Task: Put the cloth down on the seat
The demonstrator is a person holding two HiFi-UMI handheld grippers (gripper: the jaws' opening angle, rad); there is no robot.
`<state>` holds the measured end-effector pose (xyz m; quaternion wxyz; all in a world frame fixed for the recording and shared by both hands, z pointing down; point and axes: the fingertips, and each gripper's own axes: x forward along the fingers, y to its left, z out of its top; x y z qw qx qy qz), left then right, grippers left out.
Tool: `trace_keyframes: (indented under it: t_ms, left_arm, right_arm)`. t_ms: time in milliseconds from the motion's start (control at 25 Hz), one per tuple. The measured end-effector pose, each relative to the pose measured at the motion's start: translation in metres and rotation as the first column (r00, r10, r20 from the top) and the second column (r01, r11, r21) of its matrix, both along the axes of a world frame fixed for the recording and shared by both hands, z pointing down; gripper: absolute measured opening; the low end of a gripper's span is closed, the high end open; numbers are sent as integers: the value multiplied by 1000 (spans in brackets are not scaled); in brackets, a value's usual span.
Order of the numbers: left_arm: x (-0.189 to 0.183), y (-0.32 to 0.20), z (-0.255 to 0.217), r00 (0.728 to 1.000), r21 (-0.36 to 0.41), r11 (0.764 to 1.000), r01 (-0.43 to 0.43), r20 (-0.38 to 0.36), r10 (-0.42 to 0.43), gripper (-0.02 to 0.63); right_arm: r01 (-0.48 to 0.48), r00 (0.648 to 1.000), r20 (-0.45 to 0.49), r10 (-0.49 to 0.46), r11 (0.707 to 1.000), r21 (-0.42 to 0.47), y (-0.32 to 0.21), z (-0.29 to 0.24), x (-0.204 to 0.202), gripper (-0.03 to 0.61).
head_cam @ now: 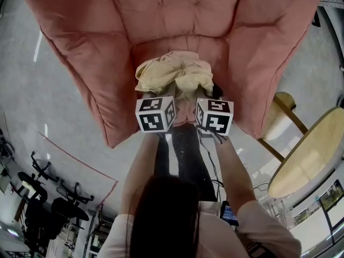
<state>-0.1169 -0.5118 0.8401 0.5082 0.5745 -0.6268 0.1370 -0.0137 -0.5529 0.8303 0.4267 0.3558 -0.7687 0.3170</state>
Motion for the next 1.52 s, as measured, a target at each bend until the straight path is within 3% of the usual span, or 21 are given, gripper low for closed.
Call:
trace_keyframes:
  t_ms: [680, 1200, 1520]
  left_arm:
    - [-17, 5, 78, 1000, -56, 998, 8, 16, -7, 115]
    - [-14, 0, 96, 999, -83, 996, 13, 47, -9, 115]
    - [-18, 2, 98, 999, -97, 995, 29, 32, -26, 126]
  right_arm:
    - [36, 999, -15, -36, 998, -46, 3, 84, -18, 150]
    - [70, 997, -31, -72, 995, -78, -3, 107, -16, 159]
    - [25, 1000, 13, -24, 995, -101, -2, 111, -15, 181]
